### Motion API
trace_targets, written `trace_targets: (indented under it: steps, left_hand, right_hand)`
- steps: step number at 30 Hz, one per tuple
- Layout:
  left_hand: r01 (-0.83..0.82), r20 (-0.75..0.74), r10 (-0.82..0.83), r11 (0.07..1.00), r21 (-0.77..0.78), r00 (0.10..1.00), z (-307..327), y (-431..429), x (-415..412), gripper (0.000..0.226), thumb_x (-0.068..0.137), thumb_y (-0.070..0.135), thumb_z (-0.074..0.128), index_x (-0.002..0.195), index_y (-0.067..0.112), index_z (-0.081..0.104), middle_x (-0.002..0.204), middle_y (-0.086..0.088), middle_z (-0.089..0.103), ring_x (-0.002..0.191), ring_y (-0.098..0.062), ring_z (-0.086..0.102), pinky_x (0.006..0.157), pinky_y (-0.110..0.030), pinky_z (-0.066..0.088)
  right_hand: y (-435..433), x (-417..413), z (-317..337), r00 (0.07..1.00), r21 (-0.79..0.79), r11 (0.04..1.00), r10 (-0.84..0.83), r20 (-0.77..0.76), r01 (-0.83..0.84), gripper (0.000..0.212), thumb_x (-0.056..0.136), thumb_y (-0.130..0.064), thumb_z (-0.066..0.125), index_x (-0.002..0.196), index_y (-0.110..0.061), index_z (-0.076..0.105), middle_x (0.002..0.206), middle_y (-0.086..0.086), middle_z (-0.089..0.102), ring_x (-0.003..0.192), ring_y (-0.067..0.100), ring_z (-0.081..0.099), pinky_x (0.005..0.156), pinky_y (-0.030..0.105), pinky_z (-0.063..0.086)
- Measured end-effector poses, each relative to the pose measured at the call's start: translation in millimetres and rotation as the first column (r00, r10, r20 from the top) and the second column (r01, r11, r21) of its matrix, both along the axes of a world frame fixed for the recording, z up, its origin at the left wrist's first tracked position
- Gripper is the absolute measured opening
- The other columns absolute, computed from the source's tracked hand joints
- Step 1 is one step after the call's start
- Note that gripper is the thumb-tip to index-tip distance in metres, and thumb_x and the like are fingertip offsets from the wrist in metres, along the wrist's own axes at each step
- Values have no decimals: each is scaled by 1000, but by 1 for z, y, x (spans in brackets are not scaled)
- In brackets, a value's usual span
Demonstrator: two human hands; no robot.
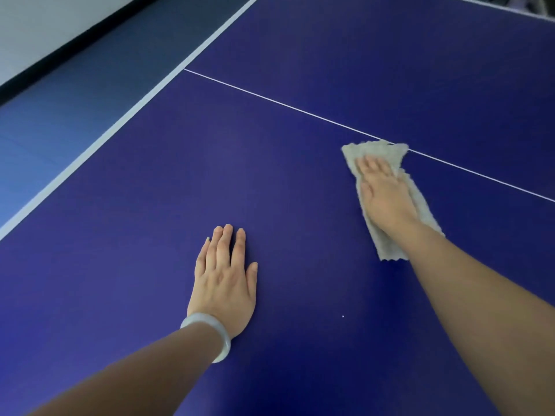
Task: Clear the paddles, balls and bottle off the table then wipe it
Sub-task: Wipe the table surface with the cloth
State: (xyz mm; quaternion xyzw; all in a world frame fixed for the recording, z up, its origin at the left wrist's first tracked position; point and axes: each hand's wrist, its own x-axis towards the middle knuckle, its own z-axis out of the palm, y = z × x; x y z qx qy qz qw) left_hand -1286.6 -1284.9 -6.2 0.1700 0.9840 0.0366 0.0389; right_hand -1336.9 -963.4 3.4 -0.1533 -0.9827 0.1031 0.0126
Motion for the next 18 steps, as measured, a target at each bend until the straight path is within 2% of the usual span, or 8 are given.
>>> trace_targets:
  steps: [2,4,6,8,11,13,15,18]
  left_hand:
    - [-6,4,6,1000,2,1000,0,0,0,67,97,44,10,152,10,30,158,-11,27,149,-26,18,122,-42,14]
    - [-12,4,12,1000,13,1000,1,1,-1,68,97,45,9,152,11,29,159,-11,25,149,-25,16,122,-41,12]
    - [-13,2,13,1000,23,1000,1,1,0,69,96,46,7,153,12,27,159,-9,24,150,-24,14,123,-40,10]
    - [-11,0,11,1000,28,1000,1,1,0,70,96,46,7,153,11,27,159,-9,24,150,-24,14,123,-40,10]
    - [-10,0,10,999,35,1000,1,1,0,72,95,47,5,153,11,26,160,-8,23,150,-24,13,123,-41,10]
    - [-8,-6,8,999,45,1000,1,1,0,72,95,47,5,153,11,26,160,-8,22,150,-23,12,123,-40,9]
    - [-10,-4,10,998,61,1000,1,0,0,69,96,46,9,153,11,26,159,-9,22,150,-23,11,123,-40,9]
    - [-24,-1,24,995,102,1000,1,0,0,61,101,40,16,152,9,29,158,-11,25,150,-25,14,122,-43,12]
  right_hand:
    - [-40,8,-1,961,0,961,277,-16,-277,51,104,-23,28,155,-26,24,162,-6,23,150,13,13,119,34,1]
    - [-67,37,-5,848,-21,850,528,44,-527,51,106,-28,23,156,-33,15,163,-15,10,150,5,0,120,32,-9]
    - [-60,65,-7,747,-44,750,661,73,-660,50,107,-32,20,156,-36,11,163,-19,4,150,2,-5,122,34,-9]
    - [-25,74,-8,788,-48,790,613,55,-611,49,107,-32,24,155,-37,18,162,-18,13,149,1,2,123,40,2]
    - [26,72,-6,992,-30,992,121,18,-121,50,105,-27,27,154,-31,22,162,-12,18,148,1,6,123,41,7]
    - [21,65,-2,995,24,995,-95,29,94,52,104,-28,20,156,-27,15,163,-10,11,151,10,6,122,42,11]
    - [-11,64,-2,1000,45,999,6,-11,-6,54,102,-27,19,155,-24,20,160,-10,21,150,17,16,120,44,19]
    - [-66,97,-8,905,-6,905,425,29,-425,53,104,-31,20,157,-31,13,164,-13,10,151,8,1,122,39,-4]
